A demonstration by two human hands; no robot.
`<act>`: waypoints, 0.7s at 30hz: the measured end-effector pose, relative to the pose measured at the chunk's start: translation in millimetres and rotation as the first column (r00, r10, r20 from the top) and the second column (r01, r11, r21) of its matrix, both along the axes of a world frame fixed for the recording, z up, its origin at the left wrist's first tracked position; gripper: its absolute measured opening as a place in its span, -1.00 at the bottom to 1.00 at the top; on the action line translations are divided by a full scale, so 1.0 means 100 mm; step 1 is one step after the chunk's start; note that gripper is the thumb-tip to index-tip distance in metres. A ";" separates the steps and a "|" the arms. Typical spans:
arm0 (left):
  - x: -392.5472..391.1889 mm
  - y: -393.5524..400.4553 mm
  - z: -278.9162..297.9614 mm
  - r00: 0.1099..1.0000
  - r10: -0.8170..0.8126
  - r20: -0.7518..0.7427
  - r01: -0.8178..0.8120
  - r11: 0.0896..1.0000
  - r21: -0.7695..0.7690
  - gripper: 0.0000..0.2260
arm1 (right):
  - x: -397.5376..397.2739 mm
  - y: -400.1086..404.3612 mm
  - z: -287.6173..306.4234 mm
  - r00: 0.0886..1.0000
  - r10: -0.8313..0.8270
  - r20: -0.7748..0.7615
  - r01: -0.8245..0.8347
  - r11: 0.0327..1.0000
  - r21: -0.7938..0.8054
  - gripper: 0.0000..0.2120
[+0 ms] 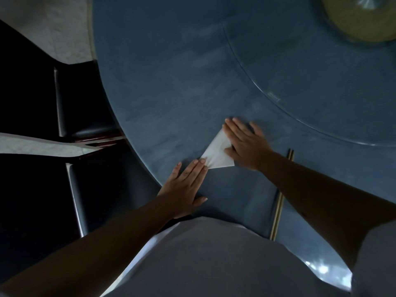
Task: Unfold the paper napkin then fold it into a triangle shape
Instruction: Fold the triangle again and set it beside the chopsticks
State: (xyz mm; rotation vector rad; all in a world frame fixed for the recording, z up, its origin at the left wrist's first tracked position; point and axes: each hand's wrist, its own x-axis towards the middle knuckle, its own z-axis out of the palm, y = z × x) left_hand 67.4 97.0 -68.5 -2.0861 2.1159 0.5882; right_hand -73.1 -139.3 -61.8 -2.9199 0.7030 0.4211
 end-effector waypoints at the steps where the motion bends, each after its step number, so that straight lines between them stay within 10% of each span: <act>1: 0.00 0.00 0.00 1.000 -0.002 -0.002 0.002 1.000 0.003 -0.22 | 0.00 -0.02 0.00 0.999 -0.037 -0.001 0.037 0.999 -0.004 -0.34; 10: -0.09 -0.17 0.10 0.998 -0.056 -0.022 0.051 0.982 -0.184 -0.25 | -0.16 0.15 -0.02 0.897 -0.433 0.089 0.421 0.899 0.121 -0.29; 21: -0.30 -0.79 0.23 0.994 -0.106 0.035 0.111 0.973 -0.202 -0.59 | -0.73 0.69 0.00 0.892 -0.451 0.038 0.432 0.874 0.222 -0.32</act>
